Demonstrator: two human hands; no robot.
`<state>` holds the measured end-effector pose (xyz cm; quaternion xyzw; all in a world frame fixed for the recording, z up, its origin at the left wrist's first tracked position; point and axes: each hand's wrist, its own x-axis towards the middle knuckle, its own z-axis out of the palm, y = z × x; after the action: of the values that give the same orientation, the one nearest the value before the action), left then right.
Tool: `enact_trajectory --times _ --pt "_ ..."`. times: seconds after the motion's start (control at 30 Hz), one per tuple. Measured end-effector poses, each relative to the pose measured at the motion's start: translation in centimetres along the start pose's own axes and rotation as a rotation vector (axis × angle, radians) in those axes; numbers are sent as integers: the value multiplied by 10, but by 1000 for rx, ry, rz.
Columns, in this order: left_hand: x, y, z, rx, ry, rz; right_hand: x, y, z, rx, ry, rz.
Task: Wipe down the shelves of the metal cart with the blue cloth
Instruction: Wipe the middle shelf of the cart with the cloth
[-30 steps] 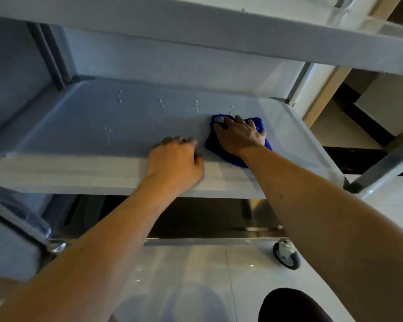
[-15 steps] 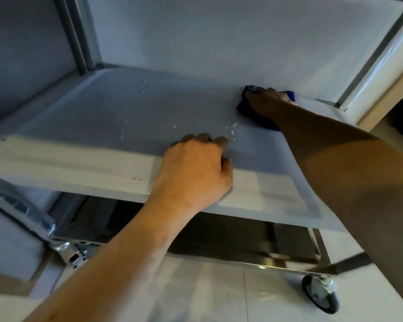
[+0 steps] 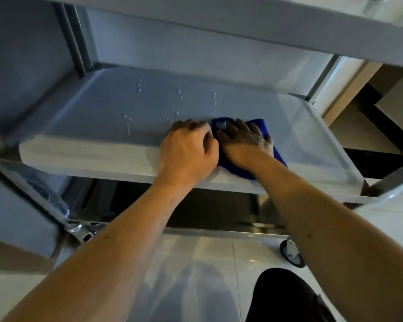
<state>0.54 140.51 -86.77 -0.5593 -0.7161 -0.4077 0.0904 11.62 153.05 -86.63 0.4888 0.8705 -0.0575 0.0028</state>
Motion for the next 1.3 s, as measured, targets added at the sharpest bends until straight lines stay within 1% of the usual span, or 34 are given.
enact_trajectory --times 0.13,0.2,0.33,0.43,0.6,0.77,0.93,1.03,1.17,1.3 --pt "-8 -3 -15 -6 104 -69 -48 -42 11 -5 80 -27" --pt "-14 -14 -24 31 119 -100 -59 -61 15 -7 120 -39" --pt "-14 -43 -42 97 32 -111 -54 -67 11 70 126 0" --pt "-5 -48 -47 155 -21 -123 -41 -63 11 71 100 -3" --pt "-2 -52 -43 209 -28 -110 5 -55 1 35 -4 22" --pt "-3 -55 -35 218 -44 -146 62 -47 -5 74 69 72" --pt "-4 -58 -33 187 86 -167 138 -37 -13 58 65 108" --pt "-4 -59 -30 194 108 -184 177 -42 -16 46 68 117" --pt "-1 -58 -29 181 122 -208 211 -66 -14 62 68 61" --pt "-1 -56 -31 184 118 -227 216 -89 -9 26 63 -173"
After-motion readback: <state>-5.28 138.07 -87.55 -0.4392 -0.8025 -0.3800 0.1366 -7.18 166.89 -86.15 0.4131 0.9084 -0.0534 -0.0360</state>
